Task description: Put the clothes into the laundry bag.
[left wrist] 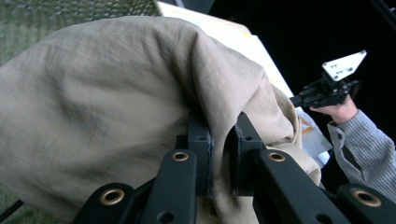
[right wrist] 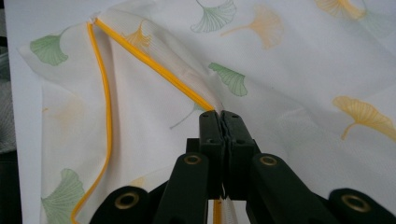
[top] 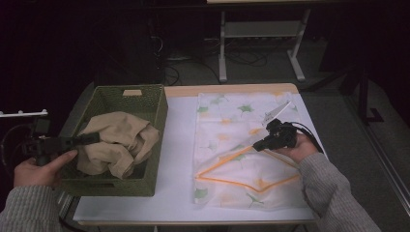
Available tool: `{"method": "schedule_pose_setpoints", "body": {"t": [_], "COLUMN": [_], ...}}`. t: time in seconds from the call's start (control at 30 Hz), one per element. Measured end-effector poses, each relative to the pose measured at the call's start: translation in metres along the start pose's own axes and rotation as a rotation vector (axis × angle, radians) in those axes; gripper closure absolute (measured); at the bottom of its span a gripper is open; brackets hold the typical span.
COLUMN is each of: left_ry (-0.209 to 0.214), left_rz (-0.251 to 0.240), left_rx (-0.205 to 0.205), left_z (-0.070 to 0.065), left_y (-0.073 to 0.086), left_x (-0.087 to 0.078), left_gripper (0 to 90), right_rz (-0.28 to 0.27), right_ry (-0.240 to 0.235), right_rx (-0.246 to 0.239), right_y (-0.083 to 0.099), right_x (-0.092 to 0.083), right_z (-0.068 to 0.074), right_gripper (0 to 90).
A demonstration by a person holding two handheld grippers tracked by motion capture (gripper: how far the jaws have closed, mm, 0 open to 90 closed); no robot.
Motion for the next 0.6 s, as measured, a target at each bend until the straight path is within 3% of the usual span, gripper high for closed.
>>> {"method": "schedule_pose_setpoints", "body": {"t": [0.2,0.53,0.6], "left_ry": [0.029,0.08,0.084], "left_rz": [0.008,0.027,0.029], "left_rx": [0.046,0.11,0.116], "left_z": [-0.022,-0.054,-0.056], "left_y": [-0.008,-0.021,-0.021], "left_x": [0.005,0.019,0.02], "left_gripper": [81.4,81.5,81.6], "right_rz": [-0.018,-0.012,-0.011], "right_ry": [-0.011,0.009,0.009], "right_rx": [0.011,-0.004,-0.004], "right_y": [-0.002,-0.012,-0.013], "right_x": [-0.005,-0.014,-0.015], "right_z": [-0.001,-0.001,-0.002], "right_gripper": [87.4,87.4,87.4]}}
Point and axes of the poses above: each handheld gripper's, and its own axes: x roughly forward along the jaws, y roughly out of its underside, z roughly to its left, the point moved 7 cm from there along x, roughly forward along the jaws, and after that the axes turned 10 degrees about z, right-handed, at the moved point
